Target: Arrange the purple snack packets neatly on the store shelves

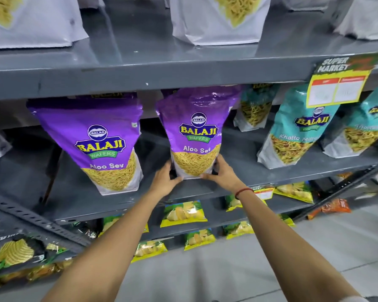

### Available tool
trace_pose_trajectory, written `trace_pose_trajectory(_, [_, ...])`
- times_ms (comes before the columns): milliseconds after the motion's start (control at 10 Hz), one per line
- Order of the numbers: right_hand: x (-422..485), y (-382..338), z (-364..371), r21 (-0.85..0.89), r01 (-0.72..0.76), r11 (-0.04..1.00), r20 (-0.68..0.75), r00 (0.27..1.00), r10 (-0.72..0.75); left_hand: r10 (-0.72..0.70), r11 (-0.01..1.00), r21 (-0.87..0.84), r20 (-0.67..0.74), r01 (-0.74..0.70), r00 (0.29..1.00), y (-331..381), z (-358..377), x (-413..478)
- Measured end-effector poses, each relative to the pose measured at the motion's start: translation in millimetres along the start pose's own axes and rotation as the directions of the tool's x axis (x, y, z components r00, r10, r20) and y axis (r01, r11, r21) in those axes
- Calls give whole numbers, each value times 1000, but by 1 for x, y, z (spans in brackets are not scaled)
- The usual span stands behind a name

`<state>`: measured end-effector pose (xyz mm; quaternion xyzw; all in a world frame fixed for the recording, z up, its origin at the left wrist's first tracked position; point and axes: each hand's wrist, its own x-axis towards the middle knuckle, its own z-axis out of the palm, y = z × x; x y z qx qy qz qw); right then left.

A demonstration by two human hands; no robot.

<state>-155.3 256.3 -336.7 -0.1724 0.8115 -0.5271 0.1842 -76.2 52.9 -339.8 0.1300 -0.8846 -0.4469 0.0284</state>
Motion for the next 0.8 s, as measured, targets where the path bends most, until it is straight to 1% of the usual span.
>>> trace_pose_trajectory(200, [-8,10,-10,18,-28,999,23,999,28,21,998,-55,-42,-23,999,-2,11,-13])
trace_pose_trajectory(300, [-10,10,-10,49,-47,998,24,999,45,-1,998,-58,-25,-1,1000,-3,12,-12])
trace_pose_trajectory(400, [-12,7,-11,46,-64,997,24,998,63,-25,999,-39,-3,25,1000,0,9,-12])
trace_pose_trajectory(500, [-13,7,-9,23,-65,998,10,998,65,-37,999,6,-18,37,999,3,10,-14])
trace_pose_trajectory(600, [-21,-6,-3,-21,-69,997,-48,997,68,-49,996,78,-27,51,998,12,8,-21])
trace_pose_trajectory(700, [-26,-18,2,-136,-59,989,-141,989,40,-78,990,111,-47,83,996,16,5,-27])
trace_pose_trajectory(800, [-43,-44,-3,-244,-39,969,-227,974,-18,-71,992,99,-92,80,993,28,-7,-40])
